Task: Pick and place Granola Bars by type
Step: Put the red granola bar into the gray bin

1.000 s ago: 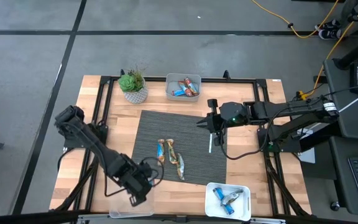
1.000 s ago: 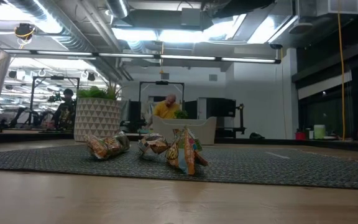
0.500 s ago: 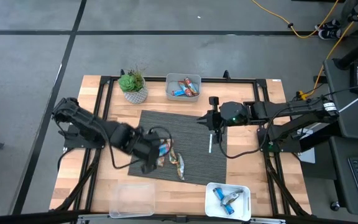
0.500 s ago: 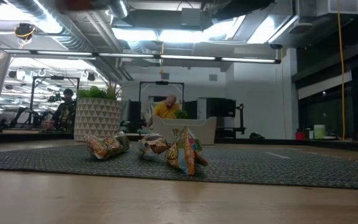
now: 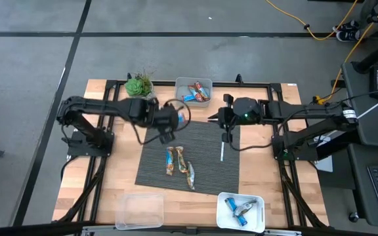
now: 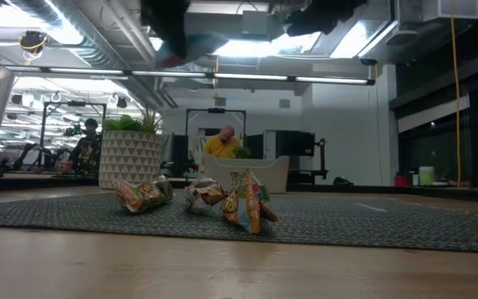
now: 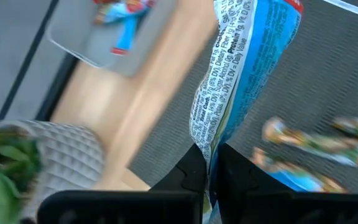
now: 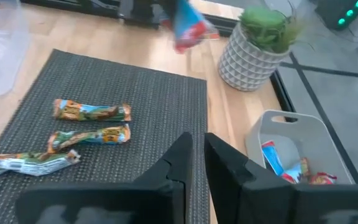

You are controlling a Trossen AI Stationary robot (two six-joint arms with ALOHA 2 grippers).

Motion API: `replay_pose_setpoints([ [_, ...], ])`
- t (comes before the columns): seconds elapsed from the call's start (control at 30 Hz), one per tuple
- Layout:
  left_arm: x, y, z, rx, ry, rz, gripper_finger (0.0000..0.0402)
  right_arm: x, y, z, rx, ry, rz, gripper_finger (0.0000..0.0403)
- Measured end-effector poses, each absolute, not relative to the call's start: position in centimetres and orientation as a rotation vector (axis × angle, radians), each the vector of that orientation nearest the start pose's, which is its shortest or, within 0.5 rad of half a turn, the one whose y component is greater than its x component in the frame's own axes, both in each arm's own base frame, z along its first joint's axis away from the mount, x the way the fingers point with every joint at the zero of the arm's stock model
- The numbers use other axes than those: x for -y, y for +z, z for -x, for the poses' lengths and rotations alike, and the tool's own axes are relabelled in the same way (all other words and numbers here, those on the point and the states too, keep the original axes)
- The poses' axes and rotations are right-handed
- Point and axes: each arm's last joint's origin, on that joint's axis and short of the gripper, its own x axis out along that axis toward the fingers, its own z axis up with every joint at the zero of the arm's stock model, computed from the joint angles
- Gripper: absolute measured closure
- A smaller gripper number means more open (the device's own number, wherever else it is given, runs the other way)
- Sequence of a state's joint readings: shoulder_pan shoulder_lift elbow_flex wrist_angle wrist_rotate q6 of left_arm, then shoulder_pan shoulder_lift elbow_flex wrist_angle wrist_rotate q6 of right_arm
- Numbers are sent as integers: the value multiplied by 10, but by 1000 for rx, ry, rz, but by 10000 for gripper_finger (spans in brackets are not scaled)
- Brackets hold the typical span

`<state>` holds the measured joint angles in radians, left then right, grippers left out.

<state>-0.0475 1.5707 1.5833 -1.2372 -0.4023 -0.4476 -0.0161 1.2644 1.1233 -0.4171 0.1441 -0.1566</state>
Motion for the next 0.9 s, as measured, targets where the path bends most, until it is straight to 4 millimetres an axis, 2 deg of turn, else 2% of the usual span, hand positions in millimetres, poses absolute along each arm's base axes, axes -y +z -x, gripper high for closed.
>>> replay_pose_setpoints([
  [0.23,-48,344,-299,-1078,615,75,391,17,329,-273,-571,-138,175,357],
  [0.57,-112,350,-311,-902,579,56,396,18,329,-272,-574,-146,150,357],
  [0.67,-129,346,-318,-860,582,48,396,18,329,-272,-575,-152,130,357],
  [0.9,-163,323,-333,-851,544,64,396,18,328,-272,-582,-159,105,357],
])
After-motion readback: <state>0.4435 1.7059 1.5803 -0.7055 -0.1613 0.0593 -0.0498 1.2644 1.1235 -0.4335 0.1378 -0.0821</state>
